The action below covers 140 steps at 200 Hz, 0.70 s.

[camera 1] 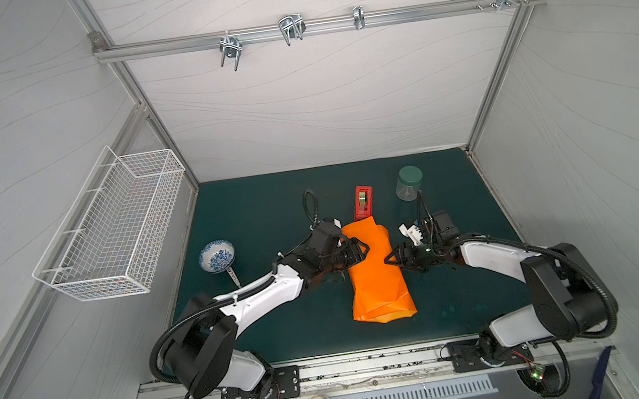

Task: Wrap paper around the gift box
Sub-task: 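Pinch the overlapped paper seam with the left gripper while the right gripper holds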

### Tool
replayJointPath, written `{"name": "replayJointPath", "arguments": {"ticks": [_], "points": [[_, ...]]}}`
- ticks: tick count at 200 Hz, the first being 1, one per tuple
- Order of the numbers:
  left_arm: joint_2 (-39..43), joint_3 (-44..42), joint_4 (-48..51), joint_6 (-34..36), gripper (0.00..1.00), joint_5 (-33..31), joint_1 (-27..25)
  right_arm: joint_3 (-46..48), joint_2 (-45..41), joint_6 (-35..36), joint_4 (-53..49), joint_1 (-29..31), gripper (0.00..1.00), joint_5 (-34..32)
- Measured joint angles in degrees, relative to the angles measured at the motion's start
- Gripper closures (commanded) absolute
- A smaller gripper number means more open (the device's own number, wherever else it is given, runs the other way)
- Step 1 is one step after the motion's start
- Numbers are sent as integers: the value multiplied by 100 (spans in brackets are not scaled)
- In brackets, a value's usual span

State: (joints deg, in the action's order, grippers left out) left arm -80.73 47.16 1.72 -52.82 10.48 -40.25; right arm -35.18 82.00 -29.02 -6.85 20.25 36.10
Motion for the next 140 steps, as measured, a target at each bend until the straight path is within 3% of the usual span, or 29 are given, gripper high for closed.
{"name": "replayJointPath", "arguments": {"ticks": [75,140], "points": [[-977,302,684,546,36,420,260,-13,2,-13,39,33,37,-4],[-1222,407,503,809,36,756,262,-306,2,83,-533,66,24,-299]]}}
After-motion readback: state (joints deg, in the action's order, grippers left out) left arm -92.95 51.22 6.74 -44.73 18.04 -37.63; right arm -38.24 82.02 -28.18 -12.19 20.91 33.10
